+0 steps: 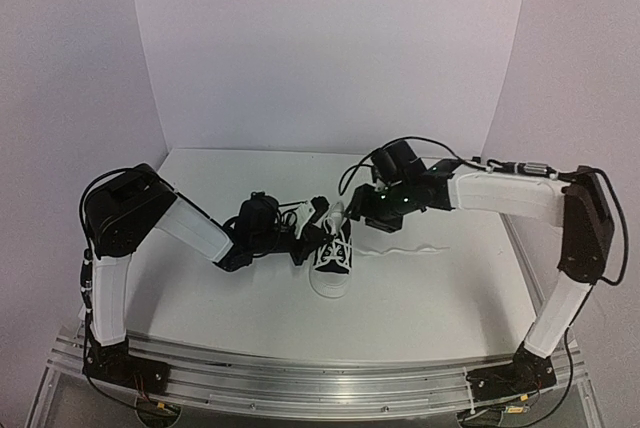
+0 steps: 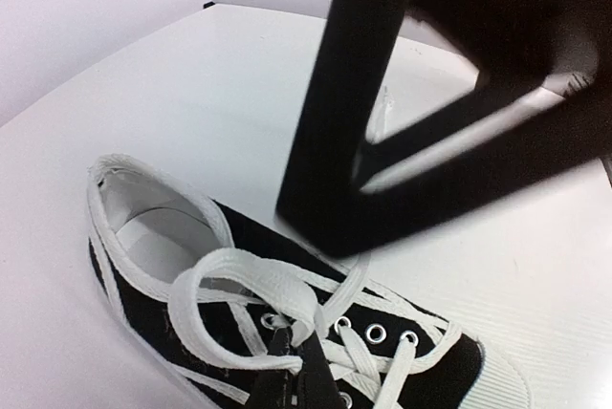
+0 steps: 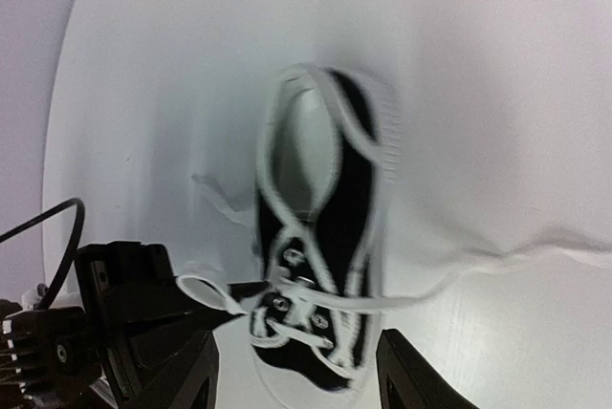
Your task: Tie the shoes
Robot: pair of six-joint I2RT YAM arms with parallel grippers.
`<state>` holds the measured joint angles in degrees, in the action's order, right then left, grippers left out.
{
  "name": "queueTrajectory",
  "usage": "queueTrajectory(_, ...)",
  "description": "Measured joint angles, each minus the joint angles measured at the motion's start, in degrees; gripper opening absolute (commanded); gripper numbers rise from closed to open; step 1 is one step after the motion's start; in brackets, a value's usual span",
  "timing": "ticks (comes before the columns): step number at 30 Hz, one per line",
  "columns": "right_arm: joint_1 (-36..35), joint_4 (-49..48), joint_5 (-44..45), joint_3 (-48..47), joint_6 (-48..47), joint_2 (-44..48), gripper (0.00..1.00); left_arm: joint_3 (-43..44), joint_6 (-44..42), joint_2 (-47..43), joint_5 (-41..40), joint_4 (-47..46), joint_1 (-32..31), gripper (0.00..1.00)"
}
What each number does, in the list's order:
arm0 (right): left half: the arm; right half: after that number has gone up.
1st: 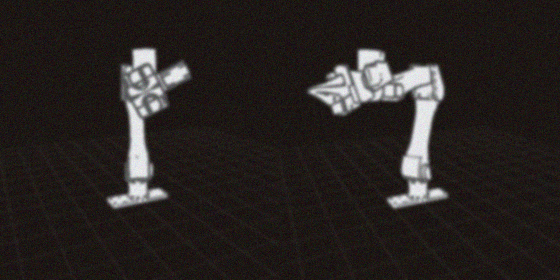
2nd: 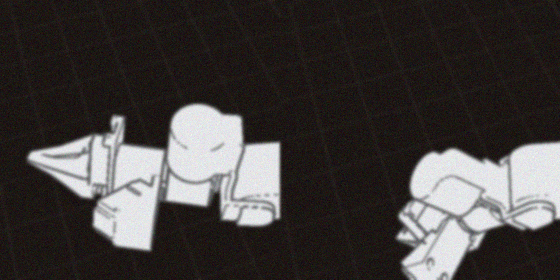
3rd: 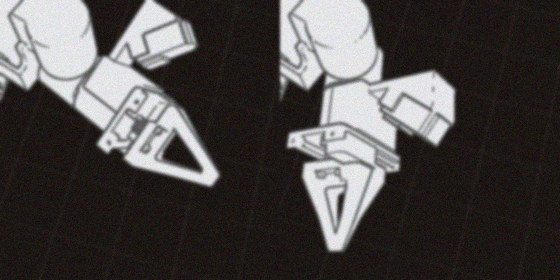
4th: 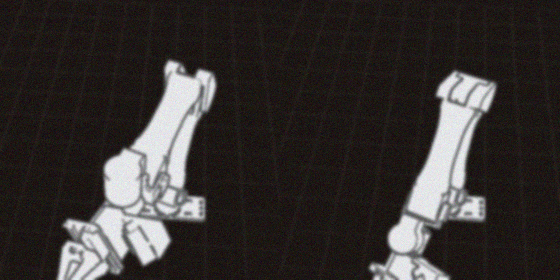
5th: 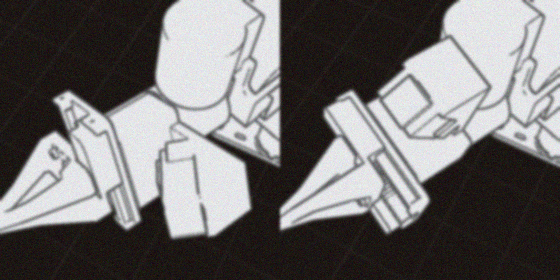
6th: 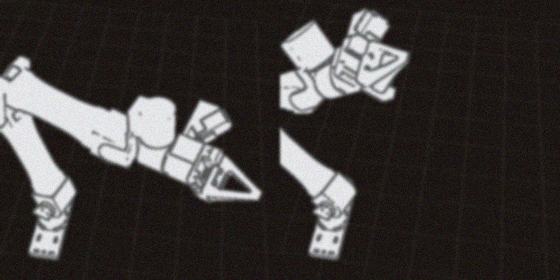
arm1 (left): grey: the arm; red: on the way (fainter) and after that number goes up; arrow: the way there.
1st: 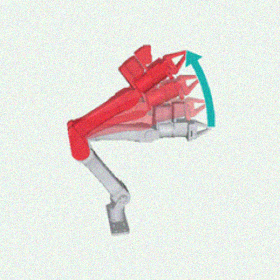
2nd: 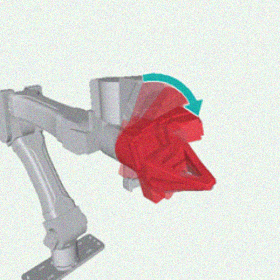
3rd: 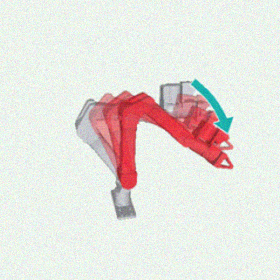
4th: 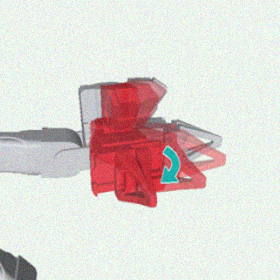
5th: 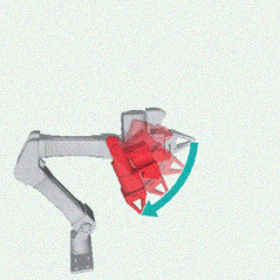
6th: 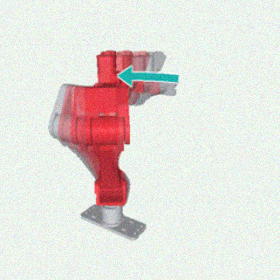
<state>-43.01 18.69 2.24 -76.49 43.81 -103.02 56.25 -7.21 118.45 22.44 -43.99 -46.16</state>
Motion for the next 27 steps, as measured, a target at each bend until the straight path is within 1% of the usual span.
queueTrajectory(3,3.2,9.4,4.5,0.3,2.4,5.9,0.56,0.0,-1.7,0.0,0.7,0.0,-0.5,0.00)
queueTrajectory(6,9.4,17.2,7.5,1.8,3.6,9.4,0.56,0.0,-2.9,0.0,1.4,0.0,-0.8,0.00)
queueTrajectory(9,14.9,22.5,10.3,4.1,4.2,8.4,0.58,0.0,-3.9,0.0,1.8,0.2,-0.8,0.00)
queueTrajectory(11,17.3,25.8,11.8,4.5,4.6,5.7,0.58,0.0,-4.7,0.0,1.9,0.4,-0.9,0.00)
queueTrajectory(16,18.2,29.2,12.5,1.9,4.8,-3.7,0.58,0.0,-6.5,0.0,2.0,0.5,-1.2,0.00)
queueTrajectory(19,18.3,29.2,12.7,-0.3,5.2,-7.9,0.57,0.0,-7.7,0.0,2.1,0.5,-1.5,0.00)
queueTrajectory(27,18.8,28.8,14.1,-4.0,7.1,-10.6,0.55,0.0,-9.2,0.0,2.1,0.5,-1.6,0.00)
